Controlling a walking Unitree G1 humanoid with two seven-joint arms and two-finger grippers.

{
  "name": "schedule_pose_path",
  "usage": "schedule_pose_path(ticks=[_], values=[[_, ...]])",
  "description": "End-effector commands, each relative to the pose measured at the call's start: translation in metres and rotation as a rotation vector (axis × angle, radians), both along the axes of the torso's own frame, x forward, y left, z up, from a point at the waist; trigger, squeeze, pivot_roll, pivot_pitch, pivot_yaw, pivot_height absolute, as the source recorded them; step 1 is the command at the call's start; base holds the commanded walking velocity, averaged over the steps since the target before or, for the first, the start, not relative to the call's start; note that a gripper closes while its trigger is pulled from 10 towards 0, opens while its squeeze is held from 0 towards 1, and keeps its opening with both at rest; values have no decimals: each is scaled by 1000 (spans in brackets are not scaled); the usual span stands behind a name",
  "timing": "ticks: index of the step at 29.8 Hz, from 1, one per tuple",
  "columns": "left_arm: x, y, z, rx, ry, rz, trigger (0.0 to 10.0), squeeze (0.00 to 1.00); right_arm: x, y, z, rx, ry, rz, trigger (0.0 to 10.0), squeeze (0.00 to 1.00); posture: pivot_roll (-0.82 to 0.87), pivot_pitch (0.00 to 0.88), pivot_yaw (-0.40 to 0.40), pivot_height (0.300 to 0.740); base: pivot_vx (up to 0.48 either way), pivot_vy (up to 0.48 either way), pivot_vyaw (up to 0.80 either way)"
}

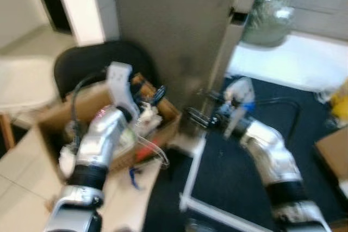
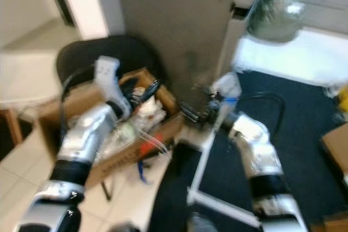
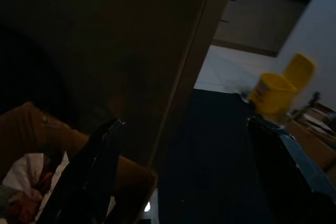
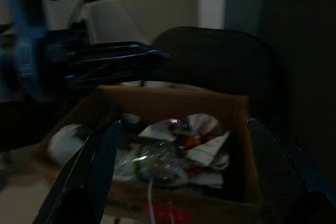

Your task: Picking trash to rubbish bin

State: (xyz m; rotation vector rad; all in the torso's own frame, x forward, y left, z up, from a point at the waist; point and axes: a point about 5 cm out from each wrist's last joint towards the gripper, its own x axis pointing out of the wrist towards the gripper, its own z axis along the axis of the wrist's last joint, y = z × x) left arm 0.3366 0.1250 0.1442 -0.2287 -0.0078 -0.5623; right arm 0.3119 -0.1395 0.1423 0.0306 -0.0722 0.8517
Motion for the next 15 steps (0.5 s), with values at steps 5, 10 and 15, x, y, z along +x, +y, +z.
schedule_pose_path(ticks=[5, 10, 15], values=[[-1, -2, -5, -7, 29, -8, 10000, 0, 0, -5, 2, -4, -3, -14, 10000, 0, -30, 0, 0, 740, 0, -56, 0], [0, -2, -6, -9, 41, -12, 10000, 0, 0, -5, 2, -4, -4, -14, 10000, 0, -30, 0, 0, 740, 0, 0, 0], [0, -2, -5, -12, 37, -8, 10000, 0, 1, -5, 2, -6, -4, -15, 10000, 0, -31, 0, 0, 740, 0, 0, 0]])
